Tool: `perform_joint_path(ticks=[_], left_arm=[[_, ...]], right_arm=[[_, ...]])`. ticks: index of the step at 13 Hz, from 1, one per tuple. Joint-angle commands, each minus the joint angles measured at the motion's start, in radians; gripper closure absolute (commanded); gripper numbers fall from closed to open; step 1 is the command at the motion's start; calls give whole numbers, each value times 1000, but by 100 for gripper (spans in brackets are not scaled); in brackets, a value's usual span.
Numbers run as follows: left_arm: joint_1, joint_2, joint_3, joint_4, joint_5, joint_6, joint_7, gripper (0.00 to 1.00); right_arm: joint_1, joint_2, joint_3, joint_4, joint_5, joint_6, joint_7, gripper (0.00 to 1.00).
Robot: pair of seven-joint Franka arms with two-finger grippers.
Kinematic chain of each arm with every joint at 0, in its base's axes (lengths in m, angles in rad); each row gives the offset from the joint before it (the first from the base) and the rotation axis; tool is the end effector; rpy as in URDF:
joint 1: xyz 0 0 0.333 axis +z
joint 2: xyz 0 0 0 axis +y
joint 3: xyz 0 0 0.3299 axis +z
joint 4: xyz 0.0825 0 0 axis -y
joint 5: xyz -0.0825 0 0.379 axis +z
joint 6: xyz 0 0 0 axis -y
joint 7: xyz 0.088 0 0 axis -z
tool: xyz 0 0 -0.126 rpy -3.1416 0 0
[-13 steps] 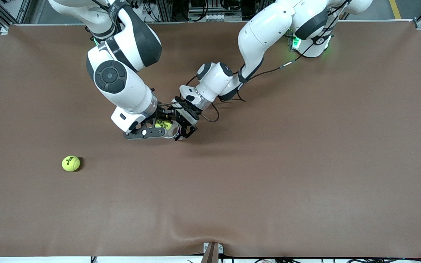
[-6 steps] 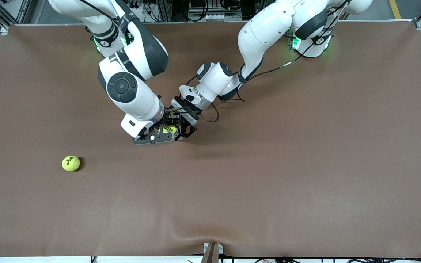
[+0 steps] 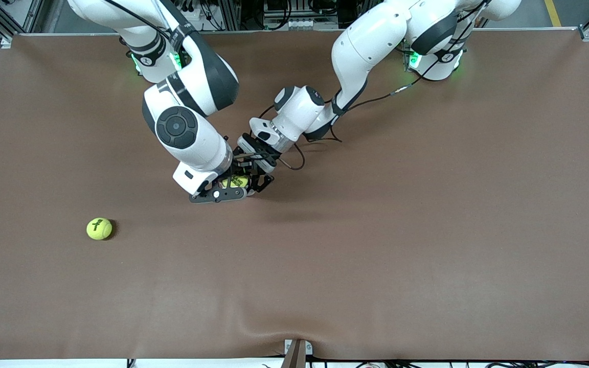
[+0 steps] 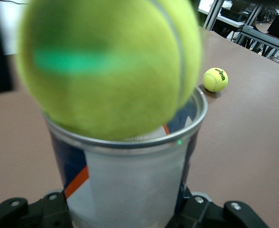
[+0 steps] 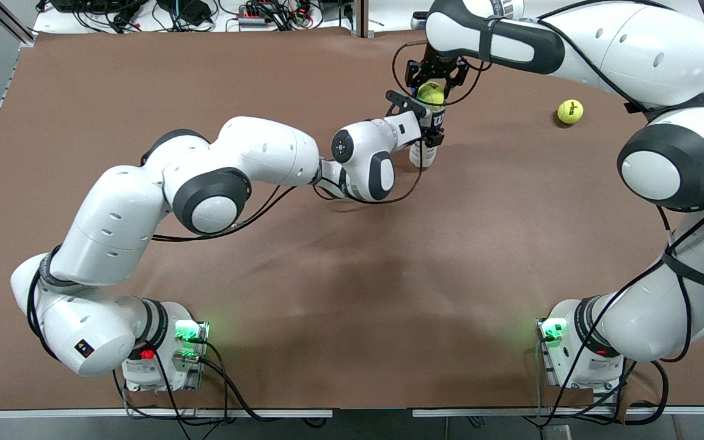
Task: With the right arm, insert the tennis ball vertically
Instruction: 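Lower the ball into the tube and open the right gripper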
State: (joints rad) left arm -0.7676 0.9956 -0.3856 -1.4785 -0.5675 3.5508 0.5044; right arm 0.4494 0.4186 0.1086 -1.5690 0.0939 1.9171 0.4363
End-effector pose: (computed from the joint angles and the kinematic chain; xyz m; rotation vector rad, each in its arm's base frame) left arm 0.4494 -0.6161 0.2117 2.2244 -0.7542 1.0814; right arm 0.5673 0.3534 0.3931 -3.0505 -0.1205 0.1879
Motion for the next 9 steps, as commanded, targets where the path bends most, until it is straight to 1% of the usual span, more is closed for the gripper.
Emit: perform_joint_path(ticks=[1,4,6,7,9], left_arm=[[-21,18,16,38,-15,3,-7,24],[-22,18,17,38,-15,3,-7,24],[-22,21,17,38,-15,3,-7,24],[-22,23,17,38,-15,3,-7,23],[-22,26,17,38,-15,3,-7,23]], right_arm=[[0,-9,-1,-8,-6,2,-13,0],[-11,-32,-9,-3,-6,-27,-22,0],[-98,-107,-7,-3,1,-140,-31,0],[-141,-144,-7,-8,1,-197,-100,0],[-257,-181,-10,-12,-3,-280,-252,0]])
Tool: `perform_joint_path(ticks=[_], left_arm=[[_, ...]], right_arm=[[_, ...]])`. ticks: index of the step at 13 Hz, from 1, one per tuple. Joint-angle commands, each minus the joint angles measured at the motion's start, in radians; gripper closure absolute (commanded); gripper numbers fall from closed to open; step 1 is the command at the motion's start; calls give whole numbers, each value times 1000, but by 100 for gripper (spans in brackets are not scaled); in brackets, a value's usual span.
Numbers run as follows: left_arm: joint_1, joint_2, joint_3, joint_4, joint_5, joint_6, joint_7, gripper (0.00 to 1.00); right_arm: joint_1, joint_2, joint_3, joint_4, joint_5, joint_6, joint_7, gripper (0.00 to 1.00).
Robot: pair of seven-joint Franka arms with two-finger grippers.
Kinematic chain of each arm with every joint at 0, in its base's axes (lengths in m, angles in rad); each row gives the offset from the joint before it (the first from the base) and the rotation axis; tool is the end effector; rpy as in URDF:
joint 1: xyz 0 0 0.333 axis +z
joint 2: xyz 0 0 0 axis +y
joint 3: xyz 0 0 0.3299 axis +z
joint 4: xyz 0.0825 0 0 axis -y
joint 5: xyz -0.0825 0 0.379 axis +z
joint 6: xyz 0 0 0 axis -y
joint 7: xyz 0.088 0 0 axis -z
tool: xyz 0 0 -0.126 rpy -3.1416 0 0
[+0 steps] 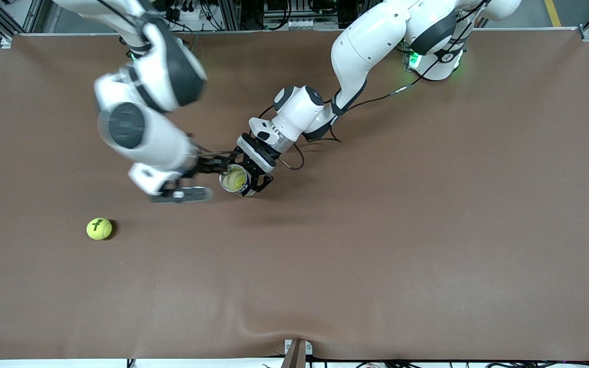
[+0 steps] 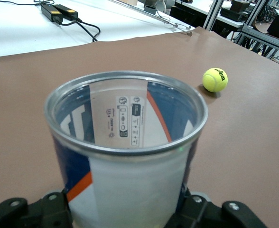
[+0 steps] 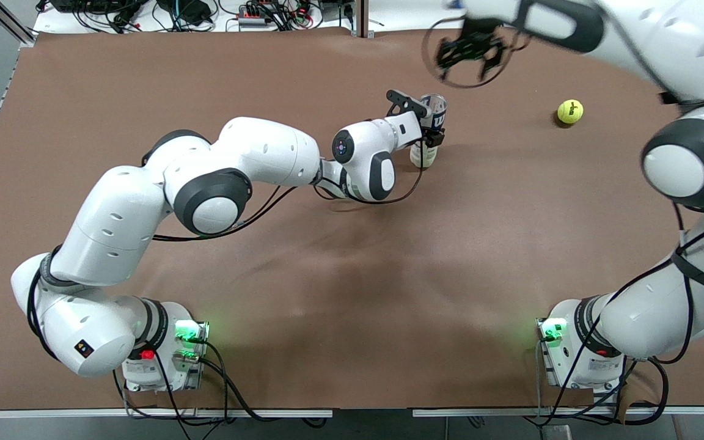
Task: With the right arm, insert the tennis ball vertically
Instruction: 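Move the right gripper to the Wilson ball and grasp it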
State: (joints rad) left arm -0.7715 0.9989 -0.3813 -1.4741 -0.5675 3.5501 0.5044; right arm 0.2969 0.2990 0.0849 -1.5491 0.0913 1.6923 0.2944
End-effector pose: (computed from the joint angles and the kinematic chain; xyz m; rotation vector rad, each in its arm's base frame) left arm 0.4494 -0.6167 0.2105 2.2246 -0.7568 1.0832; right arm 0.5833 0.2394 0.4627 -3.0699 -0.1036 0.2835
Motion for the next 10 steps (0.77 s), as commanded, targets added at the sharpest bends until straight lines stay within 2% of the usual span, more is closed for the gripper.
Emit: perform_joint_path(ticks=[1,4,7,10], left_arm=[[-19,23,13,34,-15,4,-7,23],[-20,23,13,34,-15,4,-7,23],[-20,21,13,34,-17,4,-7,23],[-22,21,13,34,-17,4,-7,23]], right_arm=[[-151,-76,9,-51,-7,-69,-157,0],[-270,-96,-42,-74,-34,-72,-323,0],[-306,-78,-111,-74,-157,-54,-451,0],[-355,-15,-114,-146,-203,108,-465,0]])
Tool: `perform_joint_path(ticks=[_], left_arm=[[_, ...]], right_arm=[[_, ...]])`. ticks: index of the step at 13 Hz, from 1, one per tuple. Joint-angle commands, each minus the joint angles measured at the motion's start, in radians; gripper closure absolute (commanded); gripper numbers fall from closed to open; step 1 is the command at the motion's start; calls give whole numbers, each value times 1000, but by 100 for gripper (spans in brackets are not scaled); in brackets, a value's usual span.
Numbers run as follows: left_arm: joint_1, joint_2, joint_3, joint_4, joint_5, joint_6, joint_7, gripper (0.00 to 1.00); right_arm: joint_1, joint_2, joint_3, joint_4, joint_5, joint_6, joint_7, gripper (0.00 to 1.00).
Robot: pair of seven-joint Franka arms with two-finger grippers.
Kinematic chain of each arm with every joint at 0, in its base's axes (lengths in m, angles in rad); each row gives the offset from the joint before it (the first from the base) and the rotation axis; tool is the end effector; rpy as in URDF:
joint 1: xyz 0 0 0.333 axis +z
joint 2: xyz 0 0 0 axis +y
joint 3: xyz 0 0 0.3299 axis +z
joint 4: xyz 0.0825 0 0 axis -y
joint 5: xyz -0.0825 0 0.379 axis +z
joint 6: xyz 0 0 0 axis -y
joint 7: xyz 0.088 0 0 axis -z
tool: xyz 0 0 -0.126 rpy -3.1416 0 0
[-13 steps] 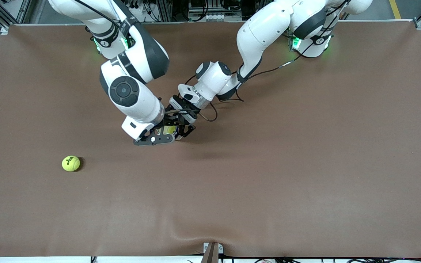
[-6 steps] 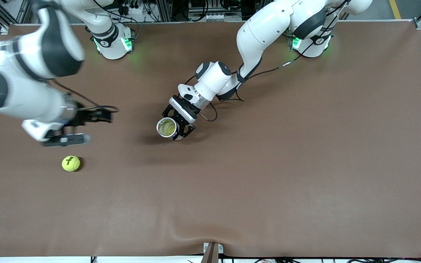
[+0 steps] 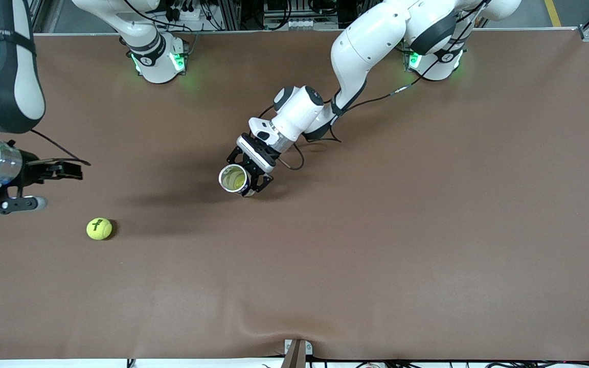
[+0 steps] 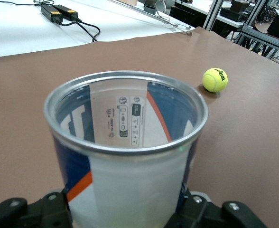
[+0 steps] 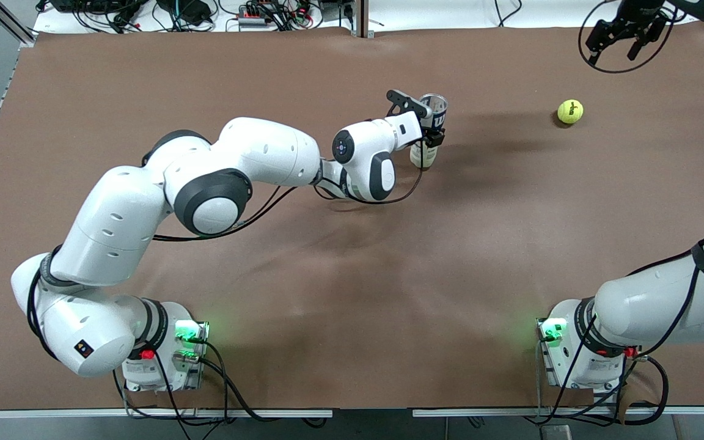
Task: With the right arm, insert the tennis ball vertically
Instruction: 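Move the right gripper to the Wilson ball and grasp it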
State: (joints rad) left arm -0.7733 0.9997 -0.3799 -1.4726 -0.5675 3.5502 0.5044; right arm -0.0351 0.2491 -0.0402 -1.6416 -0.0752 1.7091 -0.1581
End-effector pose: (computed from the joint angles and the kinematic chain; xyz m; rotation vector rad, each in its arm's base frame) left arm 0.4492 -0.6172 0.2104 2.2240 -0.7580 1.0843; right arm 0.6087 -0.0525 0.4522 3.0623 0.1537 -0.2920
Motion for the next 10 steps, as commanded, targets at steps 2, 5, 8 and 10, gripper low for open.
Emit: perform_joint_path(ticks=[2,5,8,10], left_arm=[[-20,20,12,32,-17,4,-7,23],[-20,22,12,32,-17,4,-7,23],[-18,22,12,32,-17,4,-7,23],[-18,20,12,32,-19,4,-7,23]], right_arm=[[-51,85,11,-128,-41,261,-12,0],[-58,153,11,-167,-41,436,-11,0],[-74,254,11,-167,-41,604,-24,0],[-74,291,11,-167,-41,665,-26,0]])
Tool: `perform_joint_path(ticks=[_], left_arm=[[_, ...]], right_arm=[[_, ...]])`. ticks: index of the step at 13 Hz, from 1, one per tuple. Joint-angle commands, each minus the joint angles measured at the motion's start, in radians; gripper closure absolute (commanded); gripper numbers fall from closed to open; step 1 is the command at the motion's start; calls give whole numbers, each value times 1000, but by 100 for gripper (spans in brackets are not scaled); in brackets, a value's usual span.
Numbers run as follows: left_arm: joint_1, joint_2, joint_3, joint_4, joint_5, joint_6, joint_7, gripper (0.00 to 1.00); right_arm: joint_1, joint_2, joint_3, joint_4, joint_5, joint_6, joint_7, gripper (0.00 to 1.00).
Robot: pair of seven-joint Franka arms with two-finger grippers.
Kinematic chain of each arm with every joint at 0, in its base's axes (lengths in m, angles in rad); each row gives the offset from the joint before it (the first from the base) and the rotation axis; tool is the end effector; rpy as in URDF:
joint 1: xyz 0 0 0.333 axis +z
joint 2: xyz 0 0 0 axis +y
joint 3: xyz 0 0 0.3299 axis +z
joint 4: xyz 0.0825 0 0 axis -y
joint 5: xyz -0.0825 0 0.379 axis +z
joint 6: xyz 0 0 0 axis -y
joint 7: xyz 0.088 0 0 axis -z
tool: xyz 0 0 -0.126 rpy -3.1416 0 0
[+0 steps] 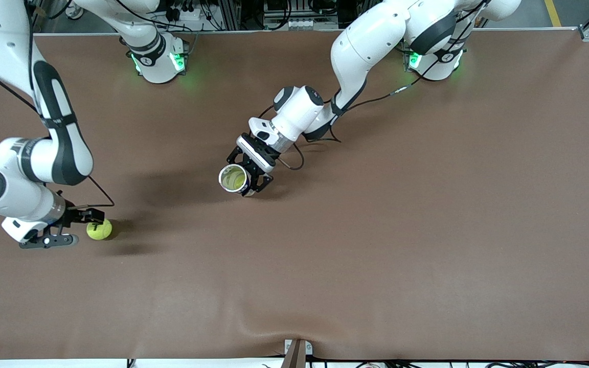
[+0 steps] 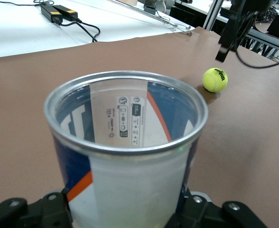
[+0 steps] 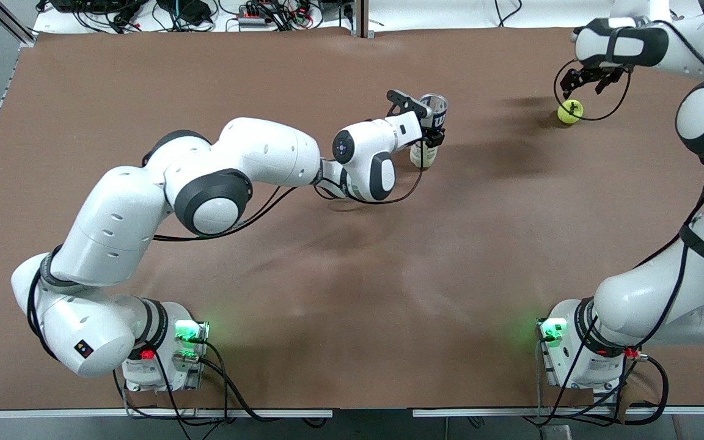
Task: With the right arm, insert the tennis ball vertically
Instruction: 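Move the right gripper to the Wilson ball and grasp it, then lift the Wilson ball and carry it over the tube with the right gripper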
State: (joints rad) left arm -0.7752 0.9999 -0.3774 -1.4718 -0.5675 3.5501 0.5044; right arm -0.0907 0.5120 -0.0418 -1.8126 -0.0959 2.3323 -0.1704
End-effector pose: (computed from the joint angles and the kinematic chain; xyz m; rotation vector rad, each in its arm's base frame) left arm 0.4492 -0.6173 0.2103 2.2241 -0.7598 1.0859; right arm 0.6496 -0.0876 0.2560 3.0468 0.1666 -0.0092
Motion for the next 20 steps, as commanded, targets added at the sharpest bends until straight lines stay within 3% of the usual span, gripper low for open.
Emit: perform_joint_path(ticks=[1,8,9,10,12,13,16,20], left_arm=[[-16,20,9,31,-19,4,-7,23],[-16,25,9,30,-19,4,-7,23],[-16,22,9,30,-19,4,-7,23],[-15,16,9,28,-19,4,-7,23],[-18,11,9,28,-26,4,-9,23],[-18,11,9,27,-26,4,-9,23],[-18,3,8,25,-29,4,-9,20],[-30,-10,8,19,-58,4,-9,18]], right_arm=[[-18,43,13,4,-21,56,-14,0],[-35,114,13,-17,-16,131,-32,0],[-35,112,14,-25,-16,130,-35,35],[-35,105,14,-27,-13,121,-43,59],[-34,74,17,-27,-8,84,-52,92],[-34,53,17,-25,-8,59,-52,100],[-23,-71,23,-14,4,-114,-46,100],[74,-239,19,56,59,-393,14,100]])
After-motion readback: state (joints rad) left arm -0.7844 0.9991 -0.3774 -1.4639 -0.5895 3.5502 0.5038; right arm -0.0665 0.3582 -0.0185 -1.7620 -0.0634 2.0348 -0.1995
